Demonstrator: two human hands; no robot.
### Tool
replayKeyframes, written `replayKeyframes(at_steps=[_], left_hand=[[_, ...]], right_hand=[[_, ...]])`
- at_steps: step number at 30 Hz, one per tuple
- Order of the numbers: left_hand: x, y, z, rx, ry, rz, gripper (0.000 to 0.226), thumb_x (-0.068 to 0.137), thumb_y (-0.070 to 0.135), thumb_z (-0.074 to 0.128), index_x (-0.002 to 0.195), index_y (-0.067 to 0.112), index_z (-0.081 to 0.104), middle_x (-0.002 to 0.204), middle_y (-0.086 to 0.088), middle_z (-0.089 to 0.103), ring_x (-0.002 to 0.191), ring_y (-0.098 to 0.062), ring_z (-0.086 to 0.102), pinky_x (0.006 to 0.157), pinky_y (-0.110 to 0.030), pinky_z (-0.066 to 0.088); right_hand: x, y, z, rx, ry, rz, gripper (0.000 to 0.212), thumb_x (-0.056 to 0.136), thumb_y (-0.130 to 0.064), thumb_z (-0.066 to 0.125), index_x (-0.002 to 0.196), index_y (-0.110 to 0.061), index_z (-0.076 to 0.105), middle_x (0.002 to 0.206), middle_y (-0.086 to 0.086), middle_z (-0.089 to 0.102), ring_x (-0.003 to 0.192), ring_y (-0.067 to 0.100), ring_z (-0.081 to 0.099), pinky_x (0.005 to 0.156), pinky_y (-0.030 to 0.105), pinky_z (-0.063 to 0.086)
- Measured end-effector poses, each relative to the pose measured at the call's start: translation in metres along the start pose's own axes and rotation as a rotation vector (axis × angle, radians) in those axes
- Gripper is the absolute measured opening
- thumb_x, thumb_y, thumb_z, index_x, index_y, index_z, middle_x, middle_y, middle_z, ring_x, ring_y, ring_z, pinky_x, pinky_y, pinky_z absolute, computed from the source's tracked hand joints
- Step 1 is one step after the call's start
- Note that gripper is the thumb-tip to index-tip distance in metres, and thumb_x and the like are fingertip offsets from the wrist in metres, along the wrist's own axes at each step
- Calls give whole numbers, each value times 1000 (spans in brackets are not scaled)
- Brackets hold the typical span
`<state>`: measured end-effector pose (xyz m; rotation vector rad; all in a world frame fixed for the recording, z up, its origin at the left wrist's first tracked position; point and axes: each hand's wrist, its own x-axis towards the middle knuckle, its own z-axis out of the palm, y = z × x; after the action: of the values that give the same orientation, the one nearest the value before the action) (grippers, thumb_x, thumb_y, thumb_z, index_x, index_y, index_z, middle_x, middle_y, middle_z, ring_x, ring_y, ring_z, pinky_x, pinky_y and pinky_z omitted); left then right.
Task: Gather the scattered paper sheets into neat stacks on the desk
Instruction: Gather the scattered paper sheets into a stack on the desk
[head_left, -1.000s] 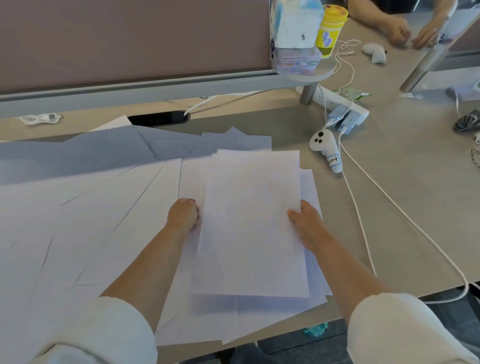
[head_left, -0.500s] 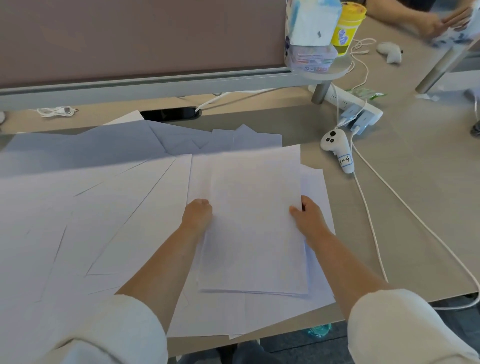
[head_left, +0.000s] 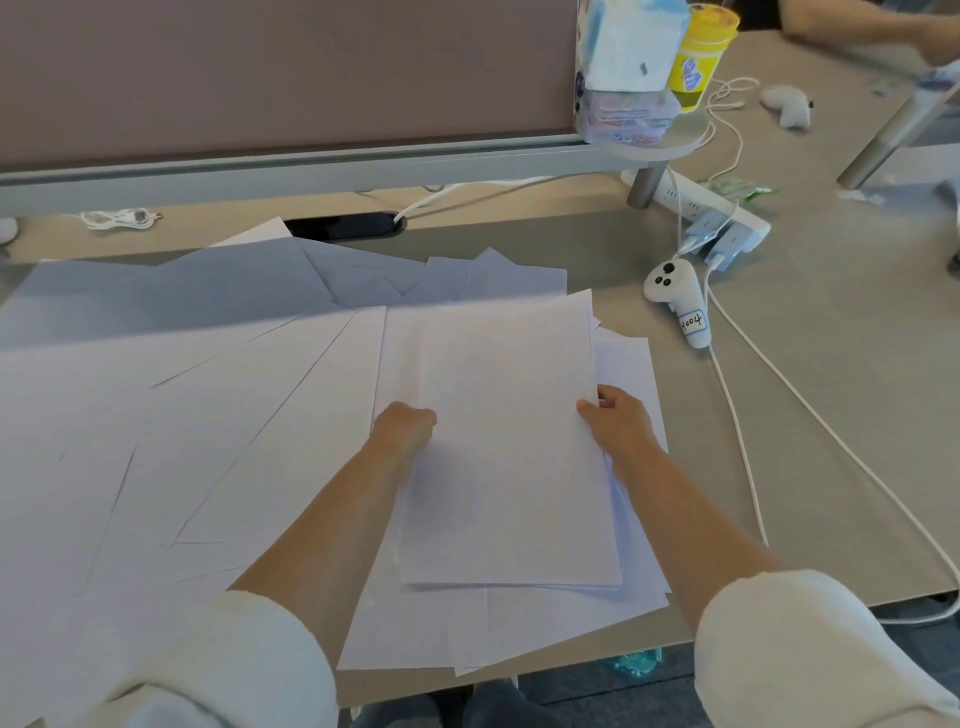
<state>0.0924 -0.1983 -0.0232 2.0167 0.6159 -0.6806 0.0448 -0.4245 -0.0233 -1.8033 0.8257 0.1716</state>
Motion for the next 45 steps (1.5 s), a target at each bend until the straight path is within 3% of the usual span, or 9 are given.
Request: replayKeyframes(at_steps=[4, 10, 16, 22, 25, 33, 38, 42, 45], left_hand=[[-2, 0, 0, -105, -36, -37, 38, 85, 16, 58, 117, -4, 52, 93, -16, 51, 72, -27, 51, 66, -30, 40], [-7, 3, 4, -76, -10, 28, 18, 84, 13, 61, 75, 11, 45, 81, -9, 50, 72, -26, 49, 67, -31, 39], [-9, -5, 4, -294, -147, 52, 35, 85, 20, 67, 115, 9, 52, 110, -13, 64, 88, -28, 63, 86, -41, 51], [-20, -8, 7, 100, -49, 502, 35, 96, 17, 47, 131, 15, 48, 118, 2, 57, 104, -20, 54, 88, -27, 42], [-25, -9, -3, -132, -43, 598, 30, 95, 9, 49, 124, 18, 52, 109, 3, 59, 99, -17, 56, 83, -26, 44], [-33, -27, -55, -557, -127, 450, 34, 95, 4, 48, 123, 23, 43, 109, 1, 61, 98, -22, 59, 89, -39, 50], [-36, -58, -103, -589, -8, 439, 41, 95, 4, 49, 128, 25, 38, 103, 10, 60, 90, -12, 61, 73, -24, 56], [-39, -82, -150, -562, 2, 417, 46, 93, 9, 53, 131, 26, 33, 110, 12, 56, 94, -8, 58, 75, -23, 51], [-36, -93, -185, -499, -22, 373, 53, 89, 14, 61, 130, 30, 30, 112, 14, 55, 101, -10, 58, 86, -30, 49]], right_hand=[[1, 1, 0, 29, -1, 1, 16, 88, -12, 52, 99, -16, 64, 97, 13, 65, 85, 26, 60, 86, 41, 53], [2, 2, -3, 47, -4, 4, 17, 88, -9, 52, 97, -14, 65, 91, 7, 65, 84, 26, 60, 85, 41, 53], [4, 3, -5, 29, -9, -3, 16, 89, -7, 50, 94, -13, 64, 89, 6, 63, 80, 23, 57, 78, 34, 50], [2, 7, -5, 16, 6, -46, 17, 90, -10, 50, 100, -9, 63, 90, 4, 61, 81, 22, 56, 73, 28, 44], [-5, 6, -8, 170, 8, -98, 7, 87, -19, 56, 86, -17, 62, 86, 4, 63, 78, 22, 58, 73, 31, 47], [-26, -24, 19, 351, -383, -90, 36, 94, -19, 55, 127, -25, 42, 106, 1, 66, 91, 20, 67, 75, 35, 56], [-45, -45, 66, 275, -671, -7, 20, 96, -21, 51, 115, -18, 56, 94, 0, 71, 79, 15, 70, 62, 26, 57], [-59, -59, 113, 133, -695, -90, 26, 95, -12, 53, 119, -21, 49, 94, -2, 65, 76, 12, 65, 53, 20, 53], [-65, -69, 151, 47, -651, -165, 34, 93, -11, 55, 127, -14, 50, 109, 5, 65, 92, 21, 64, 74, 31, 54]])
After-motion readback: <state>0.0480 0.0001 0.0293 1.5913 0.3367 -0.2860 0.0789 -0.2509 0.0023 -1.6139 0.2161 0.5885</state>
